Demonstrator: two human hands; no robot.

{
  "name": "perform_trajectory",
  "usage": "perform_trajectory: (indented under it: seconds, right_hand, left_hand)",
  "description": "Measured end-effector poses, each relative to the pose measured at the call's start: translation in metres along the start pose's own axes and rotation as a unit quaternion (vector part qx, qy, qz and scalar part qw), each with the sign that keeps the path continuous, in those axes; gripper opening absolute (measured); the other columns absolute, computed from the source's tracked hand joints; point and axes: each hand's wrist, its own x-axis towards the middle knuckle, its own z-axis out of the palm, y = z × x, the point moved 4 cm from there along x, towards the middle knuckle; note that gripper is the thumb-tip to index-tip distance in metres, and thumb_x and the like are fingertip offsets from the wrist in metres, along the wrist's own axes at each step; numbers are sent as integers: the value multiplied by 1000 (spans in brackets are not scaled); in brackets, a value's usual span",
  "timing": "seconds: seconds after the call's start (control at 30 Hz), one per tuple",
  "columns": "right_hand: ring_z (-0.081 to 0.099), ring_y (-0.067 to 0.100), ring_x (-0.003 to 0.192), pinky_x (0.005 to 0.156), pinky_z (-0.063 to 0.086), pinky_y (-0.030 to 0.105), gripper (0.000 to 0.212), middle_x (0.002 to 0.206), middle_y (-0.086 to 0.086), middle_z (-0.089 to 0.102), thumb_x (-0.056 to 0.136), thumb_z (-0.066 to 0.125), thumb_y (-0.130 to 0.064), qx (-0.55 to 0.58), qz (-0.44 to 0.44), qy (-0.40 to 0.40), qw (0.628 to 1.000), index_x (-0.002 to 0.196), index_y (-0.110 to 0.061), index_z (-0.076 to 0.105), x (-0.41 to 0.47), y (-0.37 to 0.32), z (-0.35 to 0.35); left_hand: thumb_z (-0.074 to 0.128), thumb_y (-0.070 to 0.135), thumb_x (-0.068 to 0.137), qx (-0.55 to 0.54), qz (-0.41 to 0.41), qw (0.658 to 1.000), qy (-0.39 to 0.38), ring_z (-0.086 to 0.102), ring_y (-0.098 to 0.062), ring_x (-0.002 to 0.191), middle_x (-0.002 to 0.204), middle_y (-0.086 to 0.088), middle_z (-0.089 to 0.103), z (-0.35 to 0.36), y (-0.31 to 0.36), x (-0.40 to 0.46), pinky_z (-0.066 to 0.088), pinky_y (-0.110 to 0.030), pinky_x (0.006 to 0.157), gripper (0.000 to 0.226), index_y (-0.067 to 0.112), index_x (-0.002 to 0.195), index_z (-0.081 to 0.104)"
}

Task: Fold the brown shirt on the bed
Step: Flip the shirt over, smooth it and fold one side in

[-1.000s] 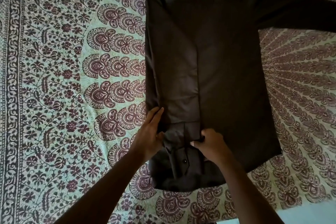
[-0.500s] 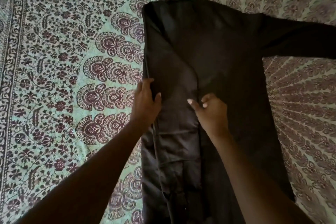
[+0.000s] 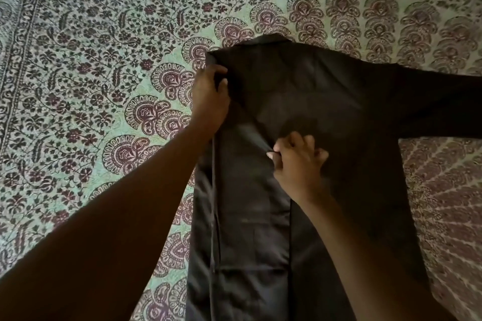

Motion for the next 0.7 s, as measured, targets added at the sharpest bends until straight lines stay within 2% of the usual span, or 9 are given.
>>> perform_trajectory:
  seconds: [0.03, 0.1, 0.17, 0.27, 0.37, 0.47, 0.5, 0.6, 0.7]
  right_hand:
    - [45, 30, 114, 88, 28, 46, 14, 115, 4, 54, 96, 62, -29, 2, 3, 15, 1000, 106, -21, 66, -2, 4, 2]
    - [48, 31, 111, 89, 34, 50, 13, 112, 6, 54, 94, 63, -29, 17, 11, 30, 999, 102, -18, 65, -7, 11, 8]
    - [49, 29, 107, 89, 36, 51, 13, 110, 6, 52, 93, 64, -28, 30, 13, 46, 998, 99, -17, 63, -9, 15, 13]
    - [49, 26, 102, 86, 35, 46, 13, 108, 5, 50, 92, 65, -29, 29, 10, 93, 995, 96, -18, 60, -11, 17, 19]
    - [52, 28, 97, 82, 35, 44, 15, 105, 7, 52, 97, 56, -31, 27, -3, 152, 988, 97, -16, 58, -14, 16, 25]
    - [54, 30, 92, 78, 40, 46, 17, 102, 10, 54, 101, 56, -29, 13, -1, 199, 980, 99, -12, 60, -15, 17, 28]
    - [54, 30, 92, 77, 40, 46, 18, 102, 10, 55, 102, 57, -28, 8, 1, 208, 978, 100, -11, 61, -15, 17, 29]
    - [55, 29, 91, 75, 42, 47, 20, 101, 10, 55, 103, 58, -28, 4, 5, 218, 976, 99, -10, 63, -15, 16, 28]
    - [55, 27, 96, 75, 46, 48, 14, 106, 9, 56, 99, 63, -24, 27, 4, 216, 976, 103, -11, 65, -16, 16, 23]
  left_hand:
    - [57, 12, 99, -24, -29, 999, 12, 67, -24, 97, 114, -7, 69, 2, -3, 6, 56, -35, 85, 23, 18, 119, 67]
    - [58, 8, 98, -45, -71, 996, 25, 69, -18, 91, 108, 0, 73, 6, -5, 14, 57, -29, 76, 23, 21, 111, 72]
    - [60, 5, 95, -37, -90, 995, 26, 69, -12, 92, 107, 4, 74, 10, -6, 20, 57, -26, 77, 26, 23, 109, 74]
    - [63, 4, 93, -15, -96, 995, 19, 69, -12, 98, 109, 4, 75, 17, -13, 30, 54, -24, 79, 28, 24, 110, 75]
    - [64, 4, 92, -14, -89, 996, 25, 68, -12, 97, 106, 4, 73, 22, -19, 35, 53, -21, 78, 28, 23, 110, 74]
    - [63, 3, 92, -23, -71, 997, 34, 67, -8, 94, 99, 8, 70, 23, -21, 37, 47, -7, 67, 26, 20, 108, 75]
    - [62, 4, 92, -24, -64, 997, 35, 67, -8, 93, 99, 9, 71, 23, -22, 38, 48, -7, 67, 26, 20, 109, 76]
    - [62, 8, 93, -23, -28, 998, 52, 66, -11, 96, 110, 1, 69, 20, -21, 37, 56, -25, 83, 26, 17, 115, 73]
    - [58, 11, 92, 34, 53, 991, 115, 51, -20, 103, 115, -9, 46, 10, -13, 13, 49, -31, 90, 24, 8, 116, 63]
